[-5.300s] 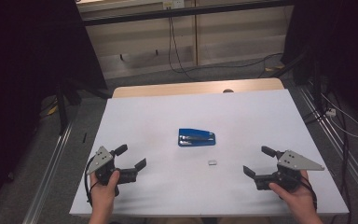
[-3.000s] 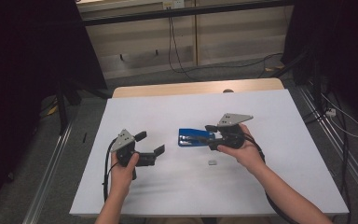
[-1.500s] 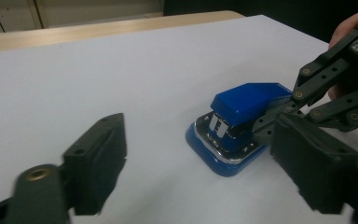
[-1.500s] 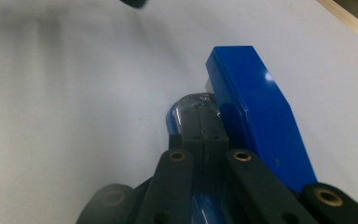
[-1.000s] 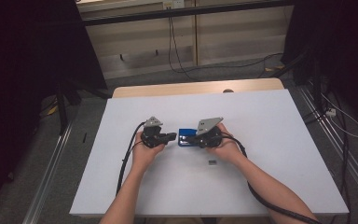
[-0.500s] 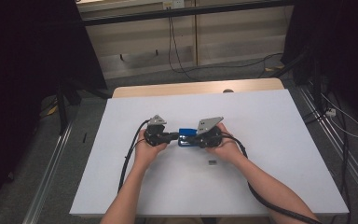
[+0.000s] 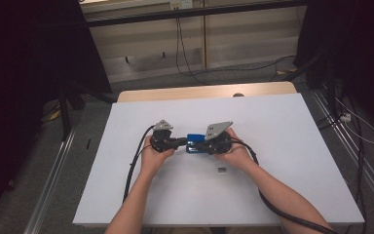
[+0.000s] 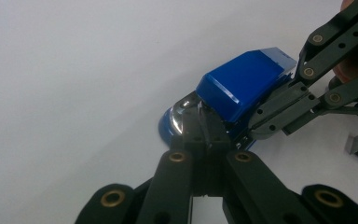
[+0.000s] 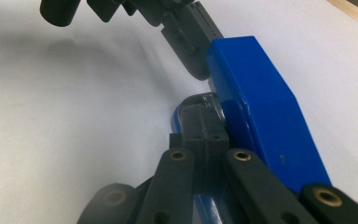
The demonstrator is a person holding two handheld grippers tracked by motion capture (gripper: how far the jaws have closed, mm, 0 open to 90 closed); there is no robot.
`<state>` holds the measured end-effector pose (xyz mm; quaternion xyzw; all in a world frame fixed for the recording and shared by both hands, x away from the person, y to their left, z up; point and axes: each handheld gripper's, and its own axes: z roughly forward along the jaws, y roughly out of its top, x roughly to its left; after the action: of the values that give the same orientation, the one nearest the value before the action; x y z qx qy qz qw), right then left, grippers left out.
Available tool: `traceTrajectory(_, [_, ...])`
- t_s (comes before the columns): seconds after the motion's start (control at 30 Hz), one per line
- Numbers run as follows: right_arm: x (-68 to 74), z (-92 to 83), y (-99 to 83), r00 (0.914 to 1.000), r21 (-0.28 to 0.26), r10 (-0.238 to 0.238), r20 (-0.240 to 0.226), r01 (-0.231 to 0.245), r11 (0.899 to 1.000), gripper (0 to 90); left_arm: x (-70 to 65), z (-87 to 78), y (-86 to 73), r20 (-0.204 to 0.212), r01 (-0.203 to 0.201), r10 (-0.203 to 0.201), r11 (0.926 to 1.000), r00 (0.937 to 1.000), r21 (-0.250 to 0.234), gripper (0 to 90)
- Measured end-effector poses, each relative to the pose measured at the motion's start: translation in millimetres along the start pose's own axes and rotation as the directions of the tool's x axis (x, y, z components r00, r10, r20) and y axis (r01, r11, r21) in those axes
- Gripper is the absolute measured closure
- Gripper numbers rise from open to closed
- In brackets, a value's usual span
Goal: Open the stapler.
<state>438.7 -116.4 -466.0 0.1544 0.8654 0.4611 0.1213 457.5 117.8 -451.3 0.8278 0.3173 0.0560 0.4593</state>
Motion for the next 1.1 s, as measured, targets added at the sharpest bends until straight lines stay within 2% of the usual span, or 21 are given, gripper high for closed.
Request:
traceTrajectory(0.1, [0.2,0.3,-0.4,1.0,-0.005,0.004,0.0,-0.004,1.0,90.0,0.3,-0.2,-0.1,0.004,-0.001,0.001,1.0,1.0,0.0,90.0])
traceTrajectory(0.27, [1.1,1.4,0.5,1.0,-0.003,-0.005,0.003,0.005,1.0,90.0,-1.1,-1.3,-0.3,0.009,-0.048,0.048,0.9986,0.9988,0.022,90.0])
traceTrajectory(0.47, [0.4,1.2,-0.1,1.0,-0.007,-0.004,0.0,0.004,1.0,90.0,-2.8,-2.1,0.6,0.001,-0.072,0.072,0.997,0.9974,0.027,90.0])
traceTrajectory(0.67, [0.6,1.2,-0.7,1.0,-0.011,-0.006,0.001,0.006,1.0,90.0,-2.7,-2.5,1.1,0.007,-0.073,0.073,0.9971,0.9973,0.023,90.0])
traceTrajectory(0.87, [0.3,1.2,-1.0,1.0,-0.012,0.0,-0.001,0.0,1.0,90.0,-0.7,-2.0,-0.1,0.021,-0.046,0.046,0.9989,0.9987,0.003,90.0])
traceTrajectory(0.9, [0.2,1.1,-1.0,1.0,-0.012,0.003,-0.003,-0.003,1.0,90.0,-0.7,-2.6,-0.2,0.027,-0.039,0.04,0.999,0.9988,-0.019,90.0])
traceTrajectory(0.93, [0.1,1.3,-1.1,1.0,-0.013,0.006,-0.002,-0.006,1.0,90.0,0.5,-6.7,2.4,0.078,0.017,-0.008,0.9944,0.9969,-0.104,90.0])
traceTrajectory(0.97, [-0.1,1.3,-1.1,1.0,-0.012,0.007,-0.004,-0.007,1.0,90.0,-1.9,-10.6,9.2,0.103,0.027,-0.011,0.987,0.9947,-0.159,90.0])
traceTrajectory(1.0, [0.2,1.1,-0.6,1.0,-0.009,0.003,0.002,-0.003,1.0,90.0,-7.1,-11.5,17.5,0.056,-0.02,0.028,0.9915,0.9981,-0.128,90.0])
traceTrajectory(1.03, [0.9,0.9,-1.0,1.0,-0.011,-0.002,0.002,0.002,1.0,90.0,-9.6,-8.5,22.2,0.012,-0.048,0.049,0.995,0.9987,-0.087,90.0])
traceTrajectory(1.07, [1.0,0.5,-1.6,0.9998,-0.014,0.004,-0.017,-0.004,1.0,90.0,-8.5,-5.6,23.3,-0.003,-0.041,0.041,0.996,0.9991,-0.079,90.0])
traceTrajectory(1.1, [2.1,-1.0,-2.1,0.9999,-0.009,0.005,-0.014,-0.005,1.0,90.0,-6.6,-3.7,22.1,-0.005,-0.026,0.026,0.997,0.9997,-0.073,90.0])
